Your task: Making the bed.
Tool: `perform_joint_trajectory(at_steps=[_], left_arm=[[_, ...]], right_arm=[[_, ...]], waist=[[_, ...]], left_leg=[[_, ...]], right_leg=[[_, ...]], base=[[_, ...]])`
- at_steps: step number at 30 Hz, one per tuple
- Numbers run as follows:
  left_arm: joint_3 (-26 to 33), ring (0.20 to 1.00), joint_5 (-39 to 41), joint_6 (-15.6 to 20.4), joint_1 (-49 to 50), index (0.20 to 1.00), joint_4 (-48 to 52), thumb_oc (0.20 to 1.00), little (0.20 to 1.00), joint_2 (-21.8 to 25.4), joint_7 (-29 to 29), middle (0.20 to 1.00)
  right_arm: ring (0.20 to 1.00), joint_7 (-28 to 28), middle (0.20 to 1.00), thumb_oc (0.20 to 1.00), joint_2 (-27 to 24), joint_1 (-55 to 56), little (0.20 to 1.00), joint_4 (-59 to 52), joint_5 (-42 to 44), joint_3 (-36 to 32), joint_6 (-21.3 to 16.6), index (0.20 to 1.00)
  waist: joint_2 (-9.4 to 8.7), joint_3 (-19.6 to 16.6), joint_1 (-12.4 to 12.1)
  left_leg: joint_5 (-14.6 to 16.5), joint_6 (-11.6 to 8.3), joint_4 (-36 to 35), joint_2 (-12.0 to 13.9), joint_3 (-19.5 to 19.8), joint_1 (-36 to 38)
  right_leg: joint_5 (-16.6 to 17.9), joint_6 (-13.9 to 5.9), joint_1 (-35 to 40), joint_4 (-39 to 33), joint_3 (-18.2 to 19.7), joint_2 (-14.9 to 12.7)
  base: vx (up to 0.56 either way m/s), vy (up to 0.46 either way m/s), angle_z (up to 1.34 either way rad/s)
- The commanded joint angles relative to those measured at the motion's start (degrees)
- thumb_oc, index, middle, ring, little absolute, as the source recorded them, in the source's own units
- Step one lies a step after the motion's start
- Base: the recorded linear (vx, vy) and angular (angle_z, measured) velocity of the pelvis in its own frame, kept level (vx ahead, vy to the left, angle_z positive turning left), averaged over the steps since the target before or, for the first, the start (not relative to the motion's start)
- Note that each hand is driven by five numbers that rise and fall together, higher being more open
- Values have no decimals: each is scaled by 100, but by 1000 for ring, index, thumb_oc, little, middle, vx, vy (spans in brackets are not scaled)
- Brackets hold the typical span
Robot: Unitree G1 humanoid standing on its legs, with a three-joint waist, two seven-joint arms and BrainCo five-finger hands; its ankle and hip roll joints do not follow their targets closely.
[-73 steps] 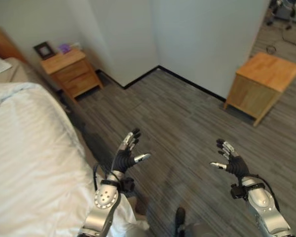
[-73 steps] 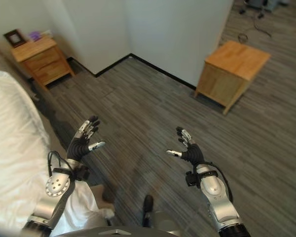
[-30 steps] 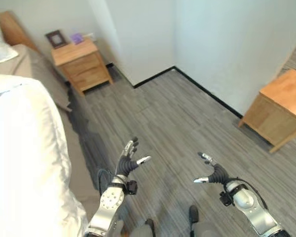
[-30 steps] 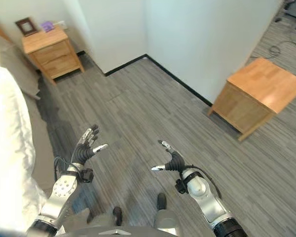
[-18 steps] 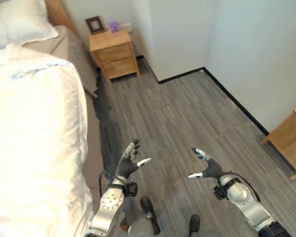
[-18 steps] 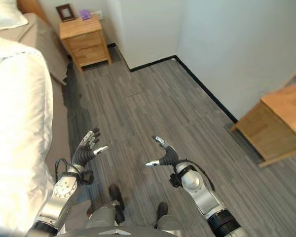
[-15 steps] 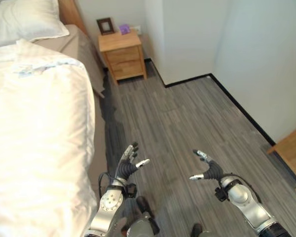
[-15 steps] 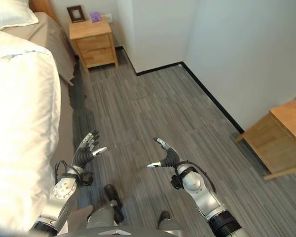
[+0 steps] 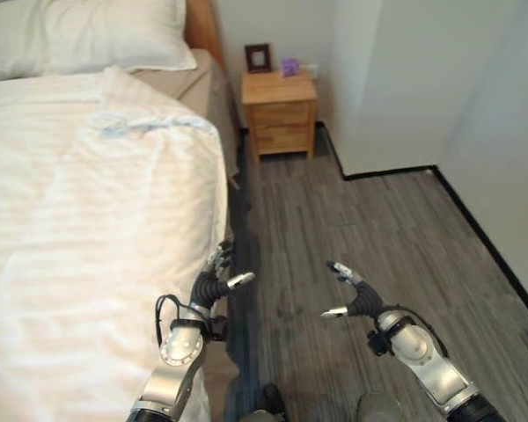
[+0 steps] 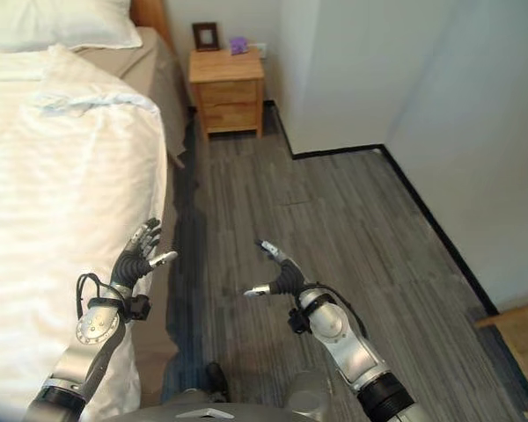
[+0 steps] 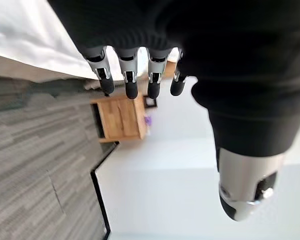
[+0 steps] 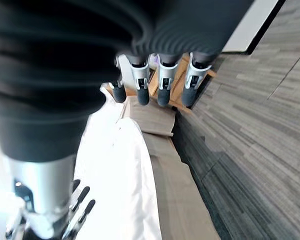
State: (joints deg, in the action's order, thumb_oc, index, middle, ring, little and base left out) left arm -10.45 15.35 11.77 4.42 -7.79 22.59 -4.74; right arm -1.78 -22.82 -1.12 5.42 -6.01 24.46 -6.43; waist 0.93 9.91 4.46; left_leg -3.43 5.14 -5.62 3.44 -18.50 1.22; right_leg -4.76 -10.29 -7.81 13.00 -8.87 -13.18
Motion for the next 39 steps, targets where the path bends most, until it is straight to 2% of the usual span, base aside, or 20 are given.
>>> perform_joint_trajectory(at_steps=[1, 4, 5, 9, 10, 13, 15, 22, 24, 25, 26, 27, 30, 31, 33, 34, 35, 36, 38, 39], left_arm=[[3, 1000, 43, 263, -239, 1000, 189, 1000, 1000, 150, 30, 1000], [-71, 1000, -20, 243, -216, 1000, 110, 1000, 1000, 99, 114, 1000], [-55, 1000, -22, 241, -158, 1000, 152, 1000, 1000, 73, 152, 1000], [-10, 1000, 0, 262, -9, 1000, 213, 1000, 1000, 0, 256, 1000], [-651, 1000, -593, -96, -1176, 1000, -2703, 1000, 1000, -586, -781, 1000], [-563, 1000, -519, -101, -979, 1000, -2437, 1000, 1000, -626, -812, 1000], [-490, 1000, -569, -97, -753, 1000, -2115, 1000, 1000, -683, -892, 1000], [-383, 1000, -727, -99, -692, 1000, -1760, 1000, 1000, -554, -1018, 1000], [-321, 1000, -830, -45, -782, 1000, -1523, 1000, 1000, -449, -1170, 1000], [-235, 1000, -835, 37, -881, 1000, -1312, 1000, 1000, -325, -1344, 1000], [-180, 1000, -883, 96, -1028, 1000, -1103, 1000, 1000, -179, -1532, 1000], [-143, 1000, -884, 173, -1137, 1000, -1079, 1000, 1000, -137, -1596, 1000], [-126, 1000, -946, 209, -1226, 1000, -1083, 1000, 1000, -89, -1714, 1000], [-108, 1000, -898, 246, -1289, 1000, -996, 1000, 1000, -79, -1724, 1000], [-105, 1000, -889, 267, -1263, 1000, -972, 1000, 1000, -123, -1756, 1000], [-105, 1000, -852, 285, -1281, 1000, -938, 1000, 1000, -153, -1759, 1000], [-138, 1000, -759, 316, -1298, 1000, -879, 1000, 1000, -177, -1750, 1000], [-162, 1000, -647, 342, -1282, 1000, -833, 1000, 1000, -235, -1719, 1000], [-157, 1000, -594, 322, -1204, 1000, -838, 1000, 1000, -320, -1708, 1000], [-138, 1000, -554, 314, -1049, 1000, -882, 1000, 1000, -418, -1707, 1000]], right_arm=[[1000, 161, 1000, 1000, 72, 29, 1000, -235, 368, -391, -225, 1000], [1000, 204, 1000, 1000, 101, 280, 1000, -171, 465, -548, -249, 1000], [1000, 201, 1000, 1000, 121, 336, 1000, -202, 478, -585, -245, 1000], [1000, 163, 1000, 1000, 81, 329, 1000, -103, 474, -561, -286, 1000], [1000, 1566, 1000, 1000, 549, -571, 1000, 2794, 741, -1073, -133, 1000], [1000, 1612, 1000, 1000, 612, -637, 1000, 3003, 683, -958, -25, 1000], [1000, 1577, 1000, 1000, 608, -518, 1000, 2684, 489, -777, -29, 1000], [1000, 1648, 1000, 1000, 402, -640, 1000, 1895, 342, -776, -86, 1000], [1000, 1684, 1000, 1000, 207, -943, 1000, 1512, 41, -631, -113, 1000], [1000, 1674, 1000, 1000, 49, -1331, 1000, 1214, -126, -511, -152, 1000], [1000, 1699, 1000, 1000, -28, -1877, 1000, 1109, -195, -368, -170, 1000], [1000, 1750, 1000, 1000, -89, -2087, 1000, 1035, -184, -363, -201, 1000], [1000, 1746, 1000, 1000, -174, -2262, 1000, 1015, -114, -319, -239, 1000], [1000, 1751, 1000, 1000, -240, -2337, 1000, 951, -69, -287, -255, 1000], [1000, 1735, 1000, 1000, -275, -2253, 1000, 833, -80, -296, -289, 1000], [1000, 1776, 1000, 1000, -303, -2205, 1000, 841, -89, -321, -301, 1000], [1000, 1807, 1000, 1000, -326, -2212, 1000, 832, -84, -355, -304, 1000], [1000, 1821, 1000, 1000, -335, -2166, 1000, 798, -73, -394, -286, 1000], [1000, 1830, 1000, 1000, -316, -2045, 1000, 814, -24, -427, -257, 1000], [1000, 1770, 1000, 1000, -320, -1815, 1000, 766, -54, -452, -206, 1000]], waist=[[-252, 20, 126], [-306, -148, 259], [-320, -186, 267], [-261, -308, 209], [-281, -33, -293], [-354, -242, -396], [-405, -353, -468], [-427, -391, -536], [-431, -375, -578], [-389, -290, -644], [-354, -189, -806], [-376, -187, -845], [-418, -192, -894], [-421, -208, -944], [-421, -164, -951], [-431, -111, -978], [-403, 18, -1000], [-391, 118, -1020], [-417, 187, -1025], [-399, 241, -1066]], left_leg=[[19, -792, 62, 227, -333, 27], [168, -696, 62, 0, 26, 104], [215, -673, 62, -71, 116, 159], [281, -643, 62, -148, 252, 281], [338, -691, 62, -67, 1564, 87], [376, -708, 62, -73, 1524, 131], [414, -729, 62, -22, 1449, 190], [400, -779, 62, 41, 1454, 232], [377, -809, 62, 103, 1478, 219], [332, -836, 62, 222, 1432, 197], [272, -917, 62, 345, 1372, 164], [251, -940, 62, 359, 1364, 147], [195, -1027, 62, 412, 1358, 208], [171, -1133, 321, 531, 1275, 169], [260, -1187, 711, 580, 1246, 45], [201, -1268, 1112, 628, 1219, -91], [-54, -1448, 1854, 793, 1226, -446], [-384, -1537, 2485, 969, 1105, -748], [-565, -1400, 3208, 1127, 811, -1009], [-545, -1327, 3451, 994, 696, -1357]], right_leg=[[375, -6, 369, -533, 447, 419], [461, 110, 524, -873, 810, 659], [462, 121, 660, -1023, 894, 659], [478, 194, 914, -1250, 974, 740], [436, 13, 636, -908, 565, 459], [609, 30, 862, -1396, 532, 391], [734, 15, 1061, -1710, 483, 406], [719, 31, 1123, -1768, 426, 442], [646, 41, 1104, -1678, 386, 487], [558, 39, 859, -1183, 215, 521], [473, 42, 685, -929, -159, 545], [370, 91, 775, -1066, -249, 583], [348, 198, 920, -1236, -361, 655], [296, 265, 1055, -1429, -476, 704], [267, 330, 1205, -1569, -536, 740], [232, 383, 1322, -1643, -573, 758], [214, 505, 1480, -1718, -612, 808], [159, 624, 1606, -1752, -648, 836], [75, 736, 1776, -1797, -652, 875], [-27, 764, 1871, -1800, -550, 861]], base=[[190, -67, 109], [174, -29, 99], [117, -3, 50], [55, -4, 11], [73, -16, 0], [84, -25, 24], [72, -37, 15], [20, -13, 0], [-3, -89, -2], [-77, -180, -3], [-71, -212, -21], [-8, -220, -32], [76, -174, -12], [63, -172, 12], [40, -145, 5], [6, -132, 0], [26, -191, 3], [68, -174, 4], [188, -199, 1], [190, -153, -13]])
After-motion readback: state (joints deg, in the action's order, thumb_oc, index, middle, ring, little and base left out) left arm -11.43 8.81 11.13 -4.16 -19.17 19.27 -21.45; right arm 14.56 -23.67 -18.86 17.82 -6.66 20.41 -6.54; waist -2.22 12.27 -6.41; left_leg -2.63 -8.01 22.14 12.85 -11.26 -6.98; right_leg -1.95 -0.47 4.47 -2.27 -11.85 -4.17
